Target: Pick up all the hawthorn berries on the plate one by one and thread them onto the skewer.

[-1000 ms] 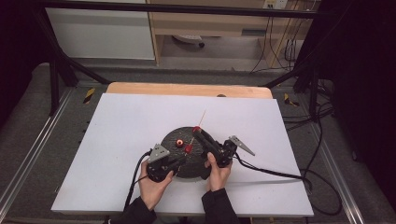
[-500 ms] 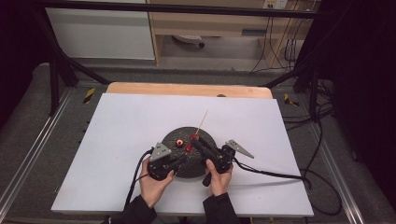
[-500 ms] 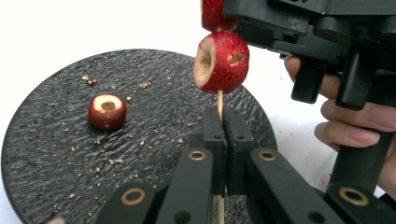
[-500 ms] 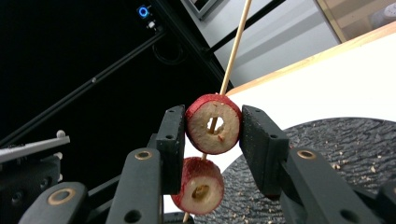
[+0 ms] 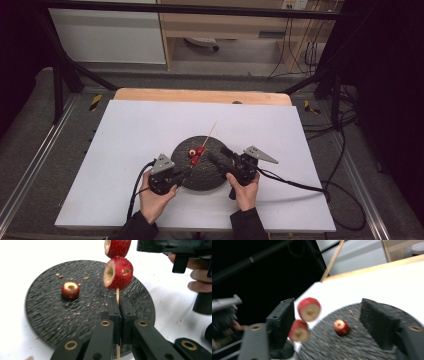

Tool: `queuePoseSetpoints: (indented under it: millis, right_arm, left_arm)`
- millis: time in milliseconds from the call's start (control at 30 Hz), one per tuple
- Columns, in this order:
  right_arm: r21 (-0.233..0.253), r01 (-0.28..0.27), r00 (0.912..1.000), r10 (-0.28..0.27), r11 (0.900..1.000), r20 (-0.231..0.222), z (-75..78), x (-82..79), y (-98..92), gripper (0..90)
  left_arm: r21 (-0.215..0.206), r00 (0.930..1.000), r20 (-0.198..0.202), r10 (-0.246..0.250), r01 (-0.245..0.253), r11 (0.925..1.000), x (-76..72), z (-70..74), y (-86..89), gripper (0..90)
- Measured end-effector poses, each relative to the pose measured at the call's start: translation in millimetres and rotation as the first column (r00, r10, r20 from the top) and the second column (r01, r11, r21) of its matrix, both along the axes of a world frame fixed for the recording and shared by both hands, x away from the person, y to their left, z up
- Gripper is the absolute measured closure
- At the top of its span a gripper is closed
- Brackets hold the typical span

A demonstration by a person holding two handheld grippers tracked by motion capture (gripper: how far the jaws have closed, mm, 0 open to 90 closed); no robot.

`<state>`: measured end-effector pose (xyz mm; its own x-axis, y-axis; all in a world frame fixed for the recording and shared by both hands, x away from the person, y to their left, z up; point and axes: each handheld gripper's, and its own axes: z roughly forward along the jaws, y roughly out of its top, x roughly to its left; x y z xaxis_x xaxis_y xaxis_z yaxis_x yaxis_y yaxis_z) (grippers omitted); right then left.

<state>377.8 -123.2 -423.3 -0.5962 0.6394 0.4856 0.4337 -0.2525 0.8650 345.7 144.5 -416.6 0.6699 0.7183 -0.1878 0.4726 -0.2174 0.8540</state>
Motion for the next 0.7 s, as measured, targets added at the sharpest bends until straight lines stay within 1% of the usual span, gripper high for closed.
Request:
queuePoseSetpoints:
  millis: [100, 133, 167, 200, 233, 267, 333, 467, 500, 533, 600, 667, 700]
  right_arm:
    - [-0.076, -0.025, 0.9995, 0.023, 0.997, -0.023, -1.1, 1.3, -5.7, 16.7]
    - [-0.107, -0.036, 0.9988, 0.032, 0.994, -0.037, -1.6, 2.0, -7.2, 14.0]
    - [-0.137, -0.047, 0.9982, 0.042, 0.989, -0.042, -2.3, 2.8, -8.6, 12.0]
    - [-0.168, -0.058, 0.9973, 0.050, 0.984, -0.054, -2.9, 3.5, -9.6, 9.5]
    - [-0.185, -0.071, 0.9959, 0.060, 0.980, -0.068, -3.3, 4.3, -9.9, 7.2]
    - [-0.208, -0.090, 0.9939, 0.075, 0.974, -0.081, -4.0, 5.5, -10.4, 6.1]
    - [-0.240, -0.123, 0.9896, 0.102, 0.963, -0.102, -5.3, 6.8, -10.5, 5.2]
    - [-0.297, -0.159, 0.9834, 0.125, 0.942, -0.132, -6.7, 9.0, -11.3, 3.4]
    - [-0.317, -0.165, 0.9825, 0.128, 0.934, -0.136, -6.6, 9.5, -11.4, 3.2]
    - [-0.341, -0.173, 0.9811, 0.130, 0.924, -0.143, -6.0, 10.0, -11.2, 2.8]
    - [-0.388, -0.192, 0.9781, 0.144, 0.901, -0.150, -4.1, 11.7, -10.0, 2.7]
    - [-0.414, -0.213, 0.9737, 0.158, 0.885, -0.165, -1.4, 14.4, -8.2, 3.5]
    - [-0.432, -0.226, 0.9709, 0.167, 0.873, -0.172, 0.6, 16.1, -7.1, 4.3]
  left_arm:
    - [0.023, 0.9999, -0.002, -0.011, 0.011, 0.9997, -1.0, 0.9, 11.1, 88.4]
    - [0.031, 0.9999, -0.002, -0.012, 0.012, 0.9994, -1.3, 1.1, 15.0, 88.4]
    - [0.036, 0.9999, -0.007, -0.015, 0.015, 0.9992, -1.7, 1.2, 19.3, 88.4]
    - [0.034, 0.9998, -0.007, -0.018, 0.018, 0.9993, -2.0, 1.2, 23.7, 88.4]
    - [0.039, 0.9998, -0.007, -0.019, 0.019, 0.9991, -2.4, 1.2, 28.1, 88.4]
    - [0.043, 0.9998, -0.008, -0.019, 0.019, 0.9989, -2.8, 1.2, 32.6, 88.4]
    - [0.047, 0.9997, -0.011, -0.020, 0.021, 0.9987, -3.6, 1.1, 41.4, 88.4]
    - [0.060, 0.9998, -0.013, -0.017, 0.018, 0.9981, -5.4, 0.4, 59.0, 88.4]
    - [0.065, 0.9997, -0.015, -0.017, 0.018, 0.9977, -5.9, -0.2, 63.5, 88.4]
    - [0.068, 0.9997, -0.018, -0.017, 0.018, 0.9975, -6.5, -1.0, 68.1, 88.4]
    - [0.070, 0.9996, -0.025, -0.017, 0.019, 0.9974, -7.4, -2.9, 76.7, 88.4]
    - [0.068, 0.9996, -0.024, -0.014, 0.016, 0.9975, -8.7, -5.0, 84.3, 88.4]
    - [0.077, 0.9994, -0.029, -0.018, 0.021, 0.9968, -9.2, -6.1, 87.4, 88.4]
